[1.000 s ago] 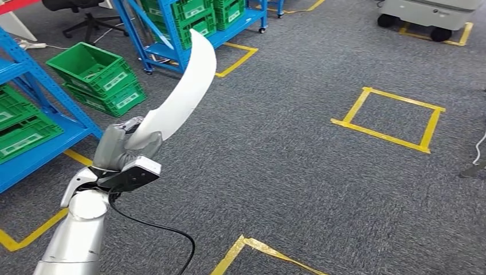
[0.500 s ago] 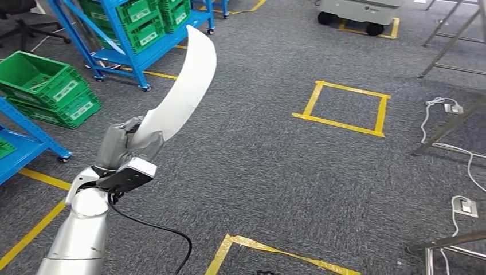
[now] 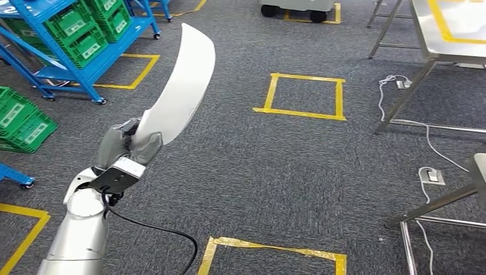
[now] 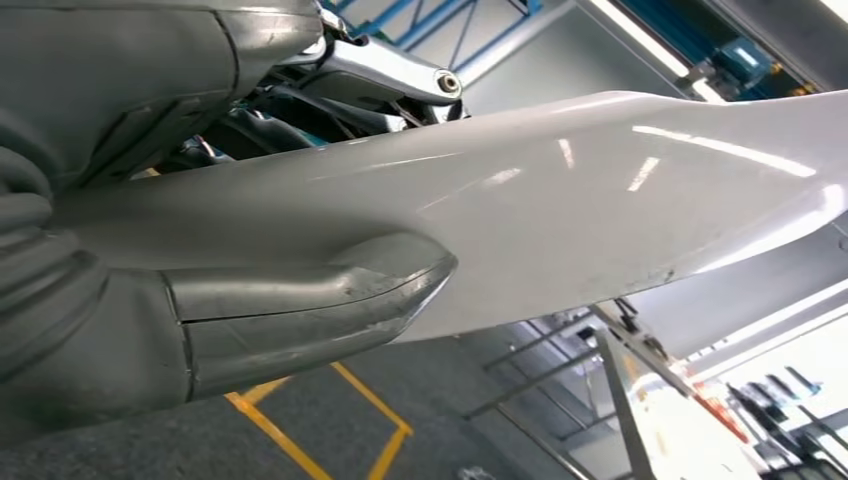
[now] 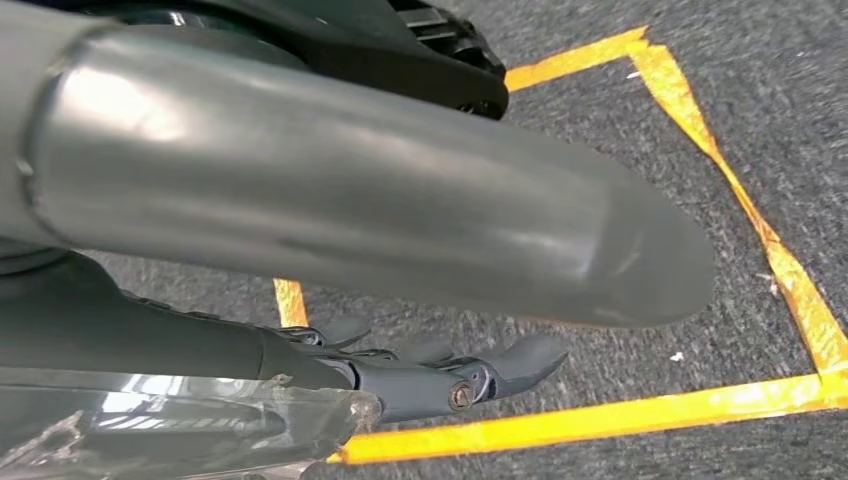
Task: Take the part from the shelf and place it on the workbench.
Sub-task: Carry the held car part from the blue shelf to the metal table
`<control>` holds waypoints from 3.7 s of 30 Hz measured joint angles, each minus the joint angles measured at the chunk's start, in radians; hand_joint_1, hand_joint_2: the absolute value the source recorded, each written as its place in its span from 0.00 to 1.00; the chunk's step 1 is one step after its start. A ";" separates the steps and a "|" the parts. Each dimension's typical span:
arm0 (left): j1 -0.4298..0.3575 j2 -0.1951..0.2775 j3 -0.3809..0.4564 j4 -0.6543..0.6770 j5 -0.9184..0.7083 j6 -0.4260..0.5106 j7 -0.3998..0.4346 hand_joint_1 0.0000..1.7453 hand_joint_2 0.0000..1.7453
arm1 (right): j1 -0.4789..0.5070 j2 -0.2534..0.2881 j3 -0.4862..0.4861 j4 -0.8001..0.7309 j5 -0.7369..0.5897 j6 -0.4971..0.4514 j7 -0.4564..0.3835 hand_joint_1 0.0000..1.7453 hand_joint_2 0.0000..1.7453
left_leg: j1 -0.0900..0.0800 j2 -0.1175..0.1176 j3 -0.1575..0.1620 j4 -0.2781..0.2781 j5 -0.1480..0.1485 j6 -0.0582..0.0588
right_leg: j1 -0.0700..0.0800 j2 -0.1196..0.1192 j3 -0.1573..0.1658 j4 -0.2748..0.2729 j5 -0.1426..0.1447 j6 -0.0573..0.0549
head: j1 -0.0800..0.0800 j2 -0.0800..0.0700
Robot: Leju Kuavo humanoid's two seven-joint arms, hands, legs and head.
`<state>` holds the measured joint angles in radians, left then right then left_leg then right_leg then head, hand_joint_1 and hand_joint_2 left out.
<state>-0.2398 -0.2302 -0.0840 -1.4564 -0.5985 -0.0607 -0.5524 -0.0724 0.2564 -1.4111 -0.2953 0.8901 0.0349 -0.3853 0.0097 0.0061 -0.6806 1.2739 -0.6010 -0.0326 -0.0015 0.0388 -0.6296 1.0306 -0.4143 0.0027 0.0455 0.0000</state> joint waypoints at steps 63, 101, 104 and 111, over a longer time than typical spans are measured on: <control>0.030 0.087 -0.124 -0.002 0.186 -0.212 -0.074 1.00 1.00 | 0.022 -0.095 0.088 0.015 0.173 0.038 -0.048 0.00 0.00 | -0.007 -0.003 -0.014 0.004 0.029 0.008 | -0.004 0.028 0.001 0.004 -0.006 0.005 | -0.013 0.000; 0.175 0.228 0.028 -0.060 0.017 -0.083 -0.094 1.00 1.00 | -0.001 -0.104 0.244 0.045 0.321 0.025 -0.018 0.00 0.00 | 0.013 -0.065 0.108 -0.270 0.146 0.014 | -0.015 0.104 -0.004 -0.011 0.000 0.045 | -0.012 0.000; 0.162 0.208 -0.012 -0.063 -0.005 -0.066 -0.078 1.00 1.00 | 0.011 -0.107 0.242 0.045 0.307 0.028 -0.018 0.00 0.00 | 0.013 -0.032 0.110 -0.276 0.150 0.037 | -0.009 0.024 -0.049 0.072 -0.050 0.057 | -0.003 0.000; 0.166 0.200 -0.081 -0.071 -0.074 0.012 -0.035 1.00 1.00 | 0.014 -0.112 0.242 0.046 0.331 0.039 -0.010 0.00 0.00 | 0.000 0.048 0.121 -0.275 0.138 0.043 | -0.005 -0.058 -0.056 0.123 -0.050 0.054 | 0.002 0.000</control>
<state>-0.0738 -0.0306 -0.1654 -1.5272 -0.6721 -0.0487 -0.5879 -0.0582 0.1439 -1.1694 -0.2495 1.2212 0.0740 -0.3958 0.0099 0.0537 -0.5596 0.9990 -0.4632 0.0101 -0.0065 -0.0193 -0.6853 1.1541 -0.4646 0.0569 0.0476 0.0000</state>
